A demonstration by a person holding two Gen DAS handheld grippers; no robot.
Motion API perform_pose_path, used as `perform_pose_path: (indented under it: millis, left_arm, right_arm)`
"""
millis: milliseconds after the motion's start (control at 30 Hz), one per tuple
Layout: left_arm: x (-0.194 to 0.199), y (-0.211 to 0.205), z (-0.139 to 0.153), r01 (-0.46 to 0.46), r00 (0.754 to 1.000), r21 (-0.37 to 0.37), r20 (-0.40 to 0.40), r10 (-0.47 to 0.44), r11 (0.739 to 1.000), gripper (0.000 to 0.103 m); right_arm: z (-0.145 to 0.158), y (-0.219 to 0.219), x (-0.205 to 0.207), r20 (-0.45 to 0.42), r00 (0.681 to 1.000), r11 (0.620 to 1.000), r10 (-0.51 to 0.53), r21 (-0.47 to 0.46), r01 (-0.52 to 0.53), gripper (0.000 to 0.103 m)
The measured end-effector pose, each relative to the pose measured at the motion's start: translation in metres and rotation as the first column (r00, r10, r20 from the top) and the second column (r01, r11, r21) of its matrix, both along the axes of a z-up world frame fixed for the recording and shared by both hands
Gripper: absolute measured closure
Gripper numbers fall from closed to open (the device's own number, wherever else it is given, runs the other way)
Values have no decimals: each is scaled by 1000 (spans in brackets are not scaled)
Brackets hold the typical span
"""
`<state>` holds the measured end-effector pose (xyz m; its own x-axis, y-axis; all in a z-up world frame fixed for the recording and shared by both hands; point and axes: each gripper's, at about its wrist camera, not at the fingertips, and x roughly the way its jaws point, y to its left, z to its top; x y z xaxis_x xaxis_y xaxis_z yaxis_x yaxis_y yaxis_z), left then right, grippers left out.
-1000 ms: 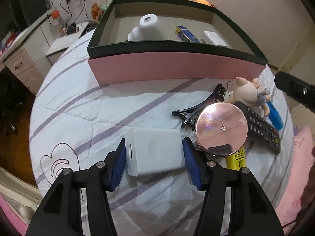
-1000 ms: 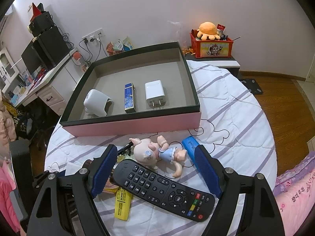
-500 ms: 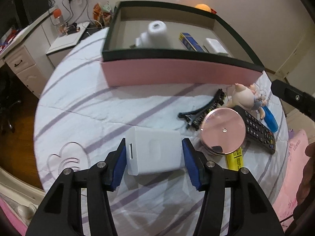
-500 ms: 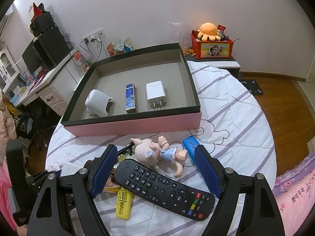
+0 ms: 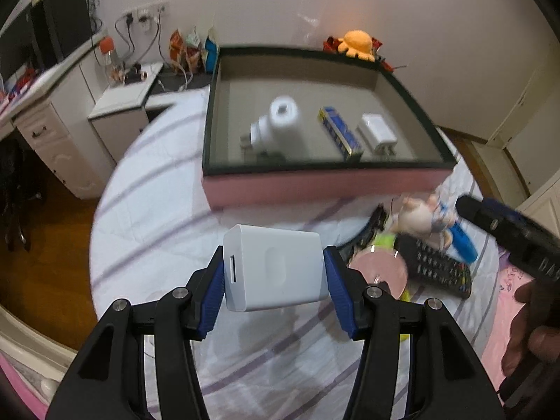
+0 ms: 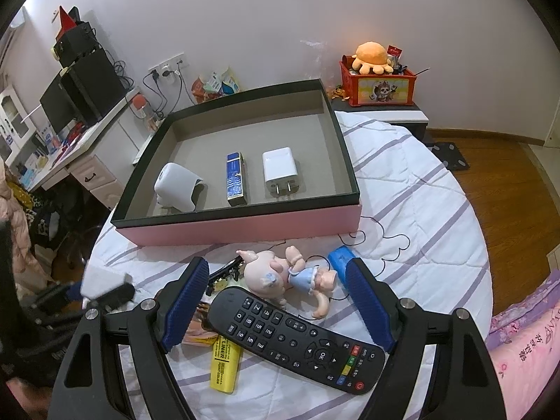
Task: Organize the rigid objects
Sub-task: 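Grasp the white square pad with the left gripper and lift toward the box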
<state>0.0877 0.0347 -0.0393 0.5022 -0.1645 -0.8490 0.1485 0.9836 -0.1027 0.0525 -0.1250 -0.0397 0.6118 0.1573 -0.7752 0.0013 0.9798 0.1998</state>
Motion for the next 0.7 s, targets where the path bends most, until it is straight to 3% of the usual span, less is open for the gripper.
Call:
perform_pose_path:
  millis: [333, 700]
  left_arm:
    - [48, -13, 39, 2, 998, 11, 68, -3, 1000, 48]
    - [131, -19, 62, -7, 992, 7, 124, 6, 1000, 48]
  right_arm:
    - [14, 6, 24, 25, 1000, 1000, 11, -4, -11, 21]
    - [32, 0, 90, 61, 998, 1000, -2, -14, 2, 21]
